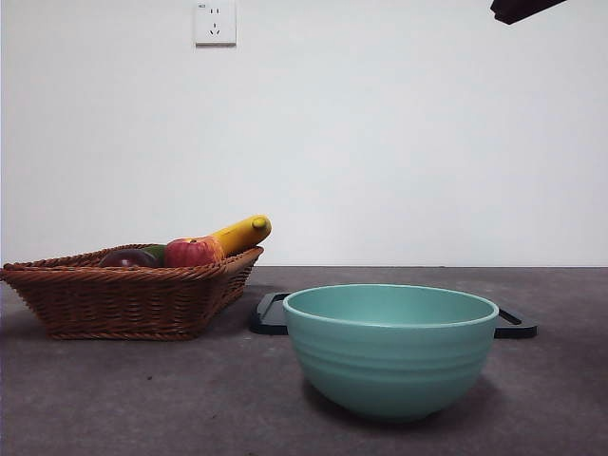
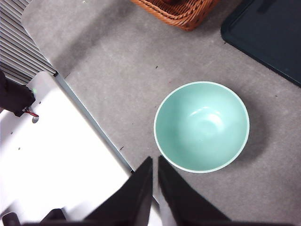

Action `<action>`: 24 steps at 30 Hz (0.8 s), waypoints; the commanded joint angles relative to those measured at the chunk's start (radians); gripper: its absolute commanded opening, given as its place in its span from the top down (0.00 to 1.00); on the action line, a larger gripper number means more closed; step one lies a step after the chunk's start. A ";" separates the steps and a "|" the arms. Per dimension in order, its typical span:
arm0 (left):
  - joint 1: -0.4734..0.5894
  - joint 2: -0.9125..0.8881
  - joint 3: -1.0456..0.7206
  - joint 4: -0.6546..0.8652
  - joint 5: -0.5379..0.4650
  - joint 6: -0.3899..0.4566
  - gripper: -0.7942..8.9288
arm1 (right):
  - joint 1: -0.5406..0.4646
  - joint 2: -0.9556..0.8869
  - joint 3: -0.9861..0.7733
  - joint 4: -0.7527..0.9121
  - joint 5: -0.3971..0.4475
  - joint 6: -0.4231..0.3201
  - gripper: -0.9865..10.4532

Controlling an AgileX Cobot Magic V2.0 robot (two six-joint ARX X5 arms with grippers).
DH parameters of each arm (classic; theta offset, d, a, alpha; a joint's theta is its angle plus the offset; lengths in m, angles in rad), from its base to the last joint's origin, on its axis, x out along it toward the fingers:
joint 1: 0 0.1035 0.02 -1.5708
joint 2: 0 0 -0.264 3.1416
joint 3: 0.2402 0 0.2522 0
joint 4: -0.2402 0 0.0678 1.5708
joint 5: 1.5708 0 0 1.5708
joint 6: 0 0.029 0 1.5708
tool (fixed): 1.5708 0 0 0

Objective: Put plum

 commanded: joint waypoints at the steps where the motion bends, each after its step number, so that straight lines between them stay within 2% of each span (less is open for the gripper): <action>1: 0.008 -0.058 -0.082 0.013 -0.020 0.011 0.91 | 0.009 0.008 0.019 0.006 -0.003 -0.012 0.90; 13: 0.017 -0.230 -0.286 -0.054 -0.055 0.011 0.91 | 0.009 0.008 0.019 0.006 -0.003 -0.012 0.90; 24: 0.021 -0.274 -0.333 -0.166 -0.057 0.007 0.91 | 0.009 0.008 0.019 0.007 -0.002 -0.012 0.90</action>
